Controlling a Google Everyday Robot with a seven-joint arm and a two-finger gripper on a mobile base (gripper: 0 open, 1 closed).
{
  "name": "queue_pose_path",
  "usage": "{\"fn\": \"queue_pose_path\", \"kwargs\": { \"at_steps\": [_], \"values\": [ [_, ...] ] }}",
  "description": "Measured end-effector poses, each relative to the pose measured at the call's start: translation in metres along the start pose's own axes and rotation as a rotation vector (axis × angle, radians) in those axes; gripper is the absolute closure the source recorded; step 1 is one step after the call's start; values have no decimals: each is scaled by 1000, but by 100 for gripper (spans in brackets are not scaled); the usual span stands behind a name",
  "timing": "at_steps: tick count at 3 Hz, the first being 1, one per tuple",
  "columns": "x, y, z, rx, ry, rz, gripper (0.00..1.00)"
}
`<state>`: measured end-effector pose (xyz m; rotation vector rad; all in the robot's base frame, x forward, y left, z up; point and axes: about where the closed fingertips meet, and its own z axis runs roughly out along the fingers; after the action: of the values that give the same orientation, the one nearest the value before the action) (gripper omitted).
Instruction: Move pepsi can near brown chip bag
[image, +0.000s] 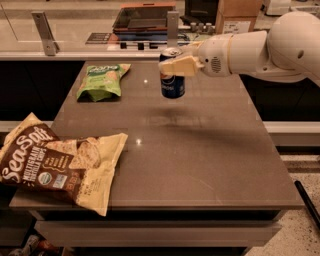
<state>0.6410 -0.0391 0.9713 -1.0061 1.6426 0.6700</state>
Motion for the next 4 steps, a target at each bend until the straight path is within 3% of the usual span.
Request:
{"fn": "queue_pose_path", "kwargs": {
  "at_steps": [2, 4],
  "values": [
    [7, 51, -6, -23, 25, -12, 100],
    [22, 98, -14, -41, 11, -52, 100]
  ]
}}
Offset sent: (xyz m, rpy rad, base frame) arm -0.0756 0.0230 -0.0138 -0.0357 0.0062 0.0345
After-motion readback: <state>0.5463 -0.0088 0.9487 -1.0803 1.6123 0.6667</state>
